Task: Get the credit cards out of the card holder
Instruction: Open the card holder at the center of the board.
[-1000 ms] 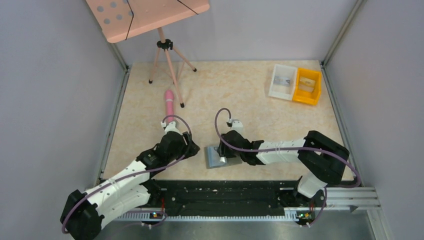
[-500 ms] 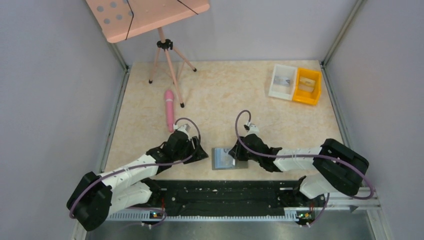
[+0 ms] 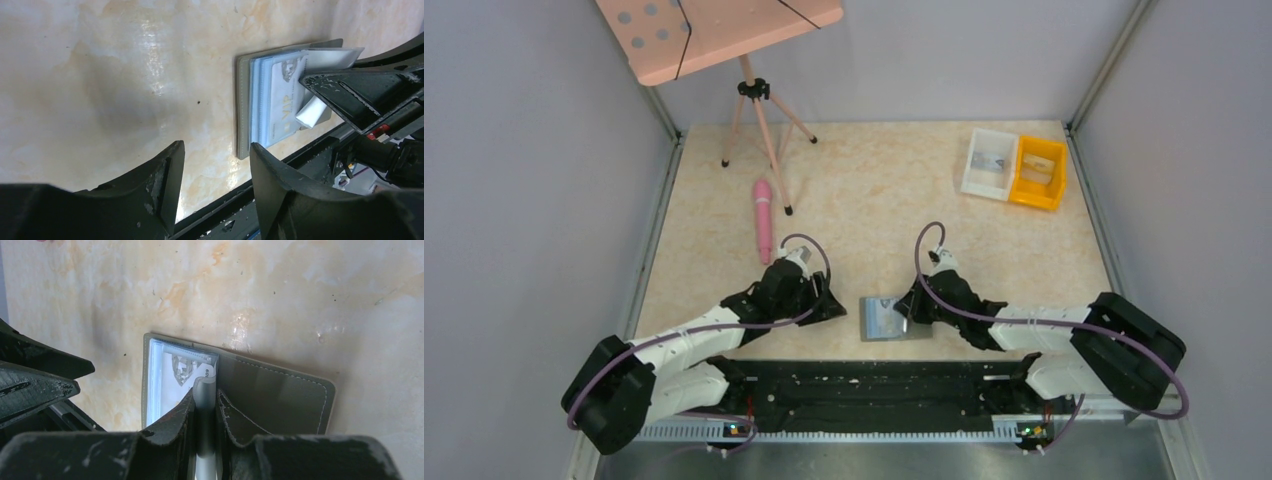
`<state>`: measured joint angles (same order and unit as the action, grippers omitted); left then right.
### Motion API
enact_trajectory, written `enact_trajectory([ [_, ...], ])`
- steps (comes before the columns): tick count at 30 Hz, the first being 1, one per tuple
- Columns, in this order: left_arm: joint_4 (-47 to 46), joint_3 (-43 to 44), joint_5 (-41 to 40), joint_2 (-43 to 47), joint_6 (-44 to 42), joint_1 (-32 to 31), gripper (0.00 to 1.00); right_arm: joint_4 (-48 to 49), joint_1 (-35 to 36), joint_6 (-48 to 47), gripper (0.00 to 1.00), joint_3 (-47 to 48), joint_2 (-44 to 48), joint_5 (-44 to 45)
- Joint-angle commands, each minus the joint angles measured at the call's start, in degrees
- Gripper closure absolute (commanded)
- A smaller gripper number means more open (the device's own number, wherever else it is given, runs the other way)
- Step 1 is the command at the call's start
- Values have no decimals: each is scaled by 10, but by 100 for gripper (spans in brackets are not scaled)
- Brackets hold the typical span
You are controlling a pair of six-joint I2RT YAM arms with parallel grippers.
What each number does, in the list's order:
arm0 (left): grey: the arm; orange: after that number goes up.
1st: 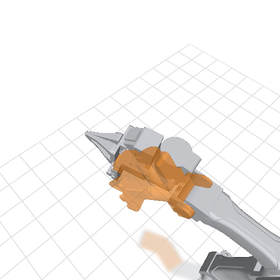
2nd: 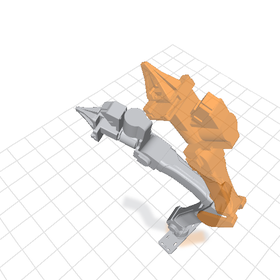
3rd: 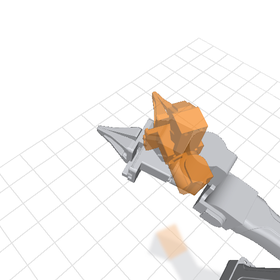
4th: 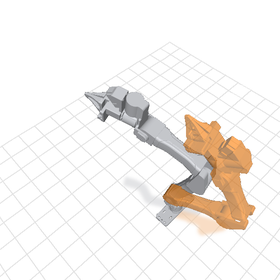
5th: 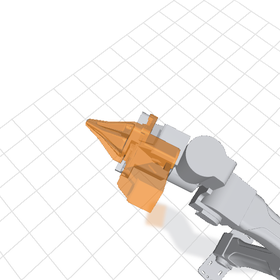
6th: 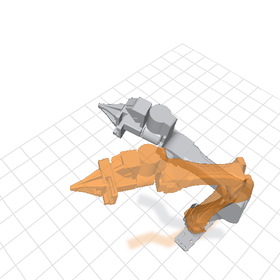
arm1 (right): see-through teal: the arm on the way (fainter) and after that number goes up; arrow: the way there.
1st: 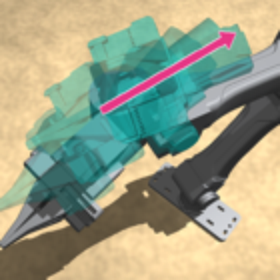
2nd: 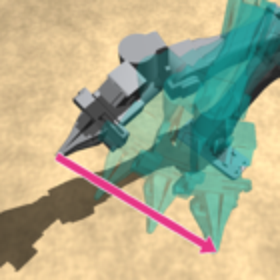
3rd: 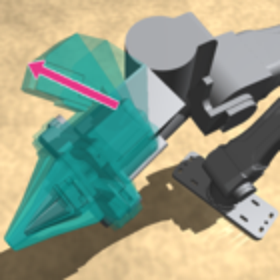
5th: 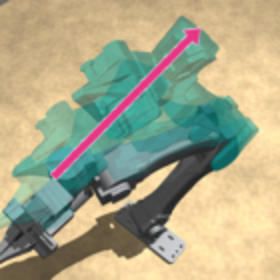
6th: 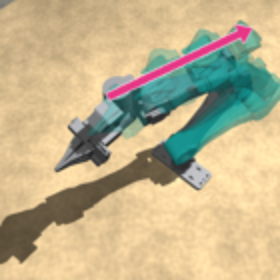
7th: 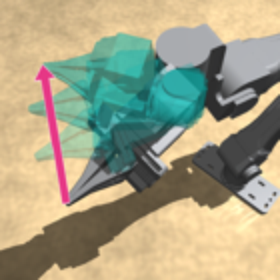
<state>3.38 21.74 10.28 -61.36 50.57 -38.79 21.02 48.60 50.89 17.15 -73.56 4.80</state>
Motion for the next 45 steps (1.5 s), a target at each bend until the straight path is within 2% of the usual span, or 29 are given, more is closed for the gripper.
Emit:
enact_trajectory([
  [1, -20, 36, 28, -2, -16, -2, 45, 36, -8, -23, 85, 25, -14, -34],
  [6, -20, 52, 33, -10, -13, -3, 49, 43, -8, -23, 82, 49, -39, -46],
  [13, -72, 58, 76, -50, -13, -12, 53, 1, -8, -35, 68, 78, -36, -63],
  [16, -79, 64, 81, -74, -14, -15, 55, -51, -9, -43, 64, 91, -14, -36],
  [19, -88, 70, 92, -90, -13, -18, 57, -121, -9, -61, 63, 115, 6, 11],
  [26, -101, 94, 106, -121, -12, -27, 58, -207, -9, -66, 65, 144, 25, 45],
  [27, -103, 100, 110, -131, -9, -31, 59, -257, -9, -74, 65, 155, 36, 73],
  [29, -111, 98, 111, -132, -4, -35, 60, -277, -10, -76, 65, 159, 43, 84],
  [38, -117, 111, 113, -150, -4, -51, 61, -331, -11, -67, 70, 163, 79, 86],
  [45, -128, 110, 109, -169, -3, -55, 62, -322, -11, -65, 71, 215, 134, 16],
])
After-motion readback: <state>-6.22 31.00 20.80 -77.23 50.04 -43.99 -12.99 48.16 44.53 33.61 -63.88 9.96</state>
